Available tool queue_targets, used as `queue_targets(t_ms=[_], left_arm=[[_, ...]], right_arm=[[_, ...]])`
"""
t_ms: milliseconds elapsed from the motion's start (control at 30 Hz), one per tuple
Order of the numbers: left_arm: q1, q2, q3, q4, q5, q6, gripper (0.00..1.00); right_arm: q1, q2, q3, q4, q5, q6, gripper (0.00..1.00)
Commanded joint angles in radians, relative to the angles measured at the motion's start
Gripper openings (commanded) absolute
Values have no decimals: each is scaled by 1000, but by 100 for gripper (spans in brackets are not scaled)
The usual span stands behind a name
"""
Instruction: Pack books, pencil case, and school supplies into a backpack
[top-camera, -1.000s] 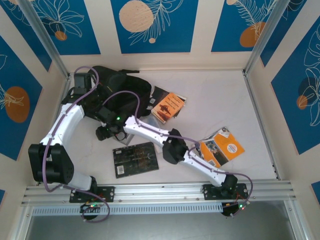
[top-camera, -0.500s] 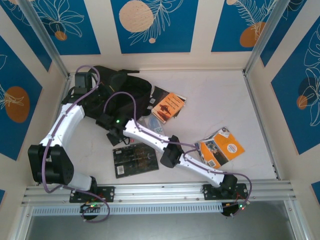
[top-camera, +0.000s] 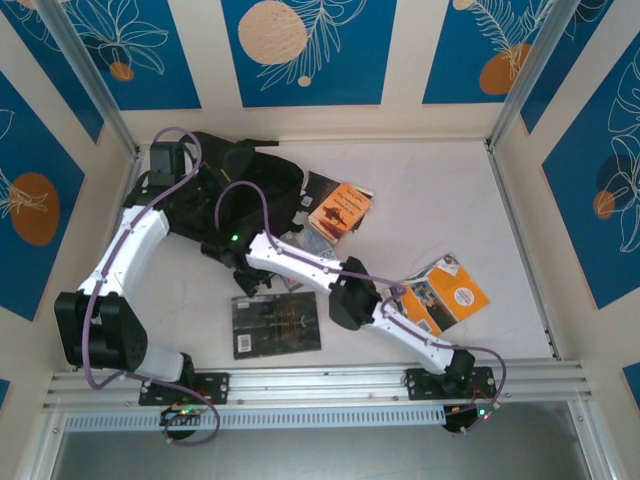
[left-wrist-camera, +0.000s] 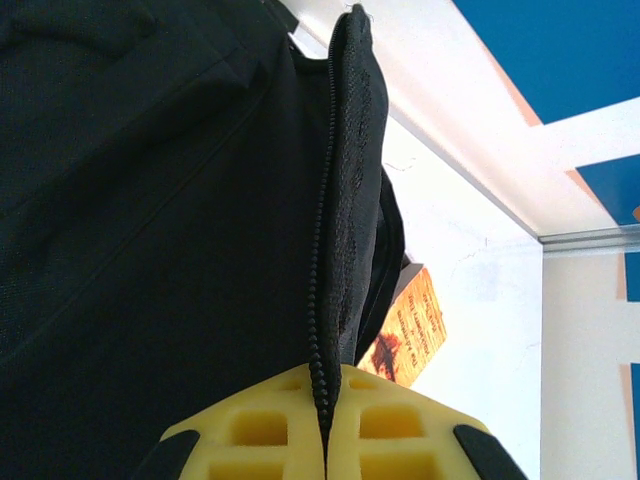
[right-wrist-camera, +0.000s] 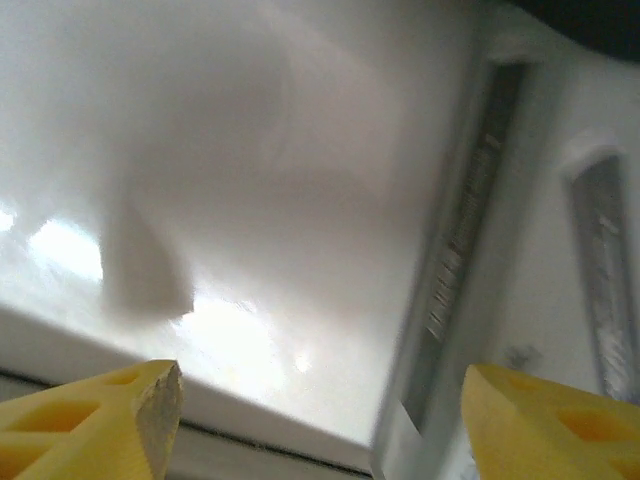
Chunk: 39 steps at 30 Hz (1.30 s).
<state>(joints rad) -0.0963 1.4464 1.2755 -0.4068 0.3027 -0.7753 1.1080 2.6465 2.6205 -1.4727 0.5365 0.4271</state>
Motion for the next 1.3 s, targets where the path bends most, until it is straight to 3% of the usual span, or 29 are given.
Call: queue_targets(t_ms=[0, 233, 500, 633, 733, 800, 967, 1267], left_arm=[[-8, -37, 45, -32, 15, 21, 0], [-10, -37, 45, -27, 29, 19, 0], [-36, -33, 69, -48, 35, 44, 0], [-62, -42, 90, -76, 26, 58, 0], [-76, -60, 81, -80, 22, 57, 0], [-85, -65, 78, -102, 14, 77, 0], [-96, -88, 37, -120, 15, 102, 2], [-126, -103, 17, -122, -1, 142, 3]], right_arm=[[-25, -195, -228, 59, 32, -23, 78], [-120, -563, -802, 339, -74, -26, 84], [-207, -754, -1093, 590, -241, -57, 93], [-230, -802, -1163, 712, -335, -95, 98], [-293, -820, -1236, 841, -468, -50, 100], [-304, -818, -1260, 897, -493, -22, 99], [-282, -754, -1219, 917, -455, 8, 99], [-198, -579, -1039, 763, -248, 38, 99]])
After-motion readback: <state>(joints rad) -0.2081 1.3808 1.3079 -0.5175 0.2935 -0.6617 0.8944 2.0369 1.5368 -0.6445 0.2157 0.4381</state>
